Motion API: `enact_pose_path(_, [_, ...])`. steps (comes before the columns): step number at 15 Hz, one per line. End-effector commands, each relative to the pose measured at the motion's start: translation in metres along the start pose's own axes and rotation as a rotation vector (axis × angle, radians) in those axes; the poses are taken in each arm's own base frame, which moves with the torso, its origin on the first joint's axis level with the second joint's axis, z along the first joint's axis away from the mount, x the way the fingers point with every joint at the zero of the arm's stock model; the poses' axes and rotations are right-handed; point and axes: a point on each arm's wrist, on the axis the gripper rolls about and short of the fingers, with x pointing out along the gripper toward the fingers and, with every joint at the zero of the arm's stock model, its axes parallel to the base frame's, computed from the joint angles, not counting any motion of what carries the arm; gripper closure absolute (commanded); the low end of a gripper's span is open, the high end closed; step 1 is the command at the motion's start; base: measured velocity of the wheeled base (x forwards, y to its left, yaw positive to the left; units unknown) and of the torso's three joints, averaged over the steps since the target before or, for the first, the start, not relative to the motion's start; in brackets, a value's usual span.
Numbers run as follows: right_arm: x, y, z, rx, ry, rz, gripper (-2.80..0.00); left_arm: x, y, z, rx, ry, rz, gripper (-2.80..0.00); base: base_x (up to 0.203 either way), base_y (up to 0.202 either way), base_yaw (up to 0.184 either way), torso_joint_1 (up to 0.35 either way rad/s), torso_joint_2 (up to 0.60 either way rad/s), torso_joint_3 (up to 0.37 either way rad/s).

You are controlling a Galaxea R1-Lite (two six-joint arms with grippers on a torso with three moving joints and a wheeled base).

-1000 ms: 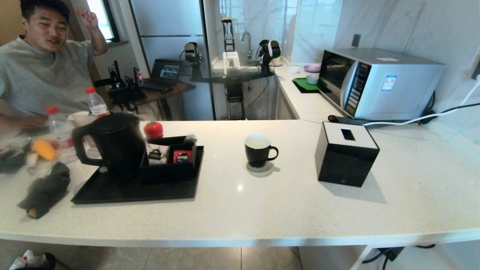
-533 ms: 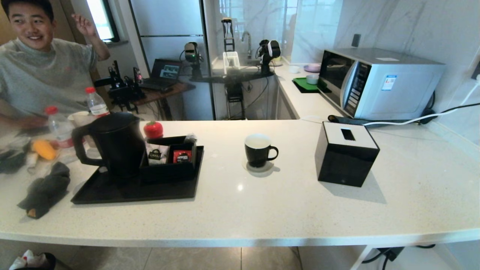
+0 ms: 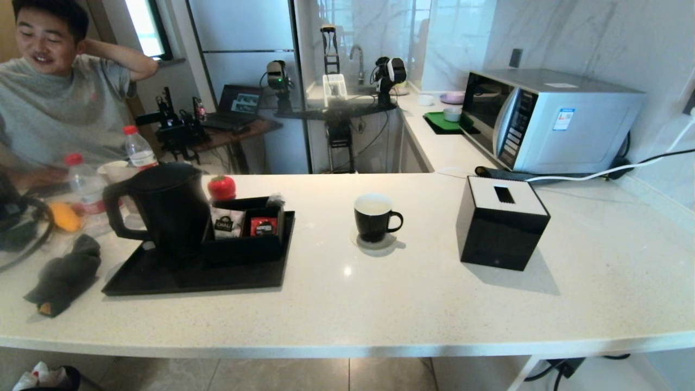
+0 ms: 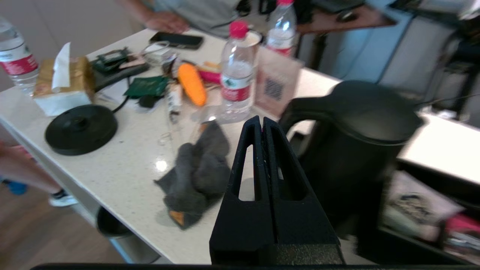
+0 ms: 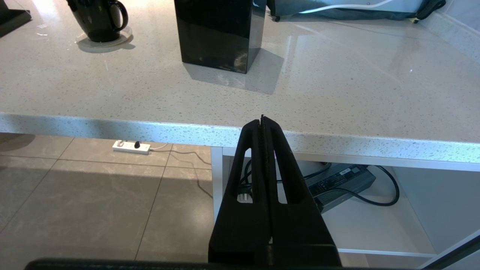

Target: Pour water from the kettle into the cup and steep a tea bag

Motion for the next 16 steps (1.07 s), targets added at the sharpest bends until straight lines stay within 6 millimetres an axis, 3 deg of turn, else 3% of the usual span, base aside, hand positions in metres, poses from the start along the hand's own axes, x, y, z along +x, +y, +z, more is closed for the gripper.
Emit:
enact_pose_path(1, [0.000, 0.000, 0.000, -0.001, 0.001, 0.001, 0.00, 0.031, 0.005, -0.034, 0.046, 0.084, 0.042, 0.00, 0.000, 0.000, 0.000, 0.000, 0.00, 0.000])
enact_pose_path(5, [0.000, 0.000, 0.000, -0.001, 0.001, 0.002, 0.00, 0.042, 0.007, -0.070, 0.114, 0.140, 0.042, 0.00, 0.000, 0.000, 0.000, 0.000, 0.00, 0.000])
enact_pose_path(6, [0.000, 0.000, 0.000, -0.001, 0.001, 0.002, 0.00, 0.042, 0.008, -0.080, 0.132, 0.154, 0.035, -2.80, 0.000, 0.000, 0.000, 0.000, 0.00, 0.000])
enact_pose_path(10, [0.000, 0.000, 0.000, -0.001, 0.001, 0.002, 0.00, 0.041, 0.010, -0.123, 0.195, 0.187, 0.021, -2.80, 0.000, 0.000, 0.000, 0.000, 0.00, 0.000])
enact_pose_path(16, [0.000, 0.000, 0.000, -0.001, 0.001, 0.002, 0.00, 0.067, 0.012, -0.164, 0.223, 0.124, 0.030, -2.80, 0.000, 0.000, 0.000, 0.000, 0.00, 0.000])
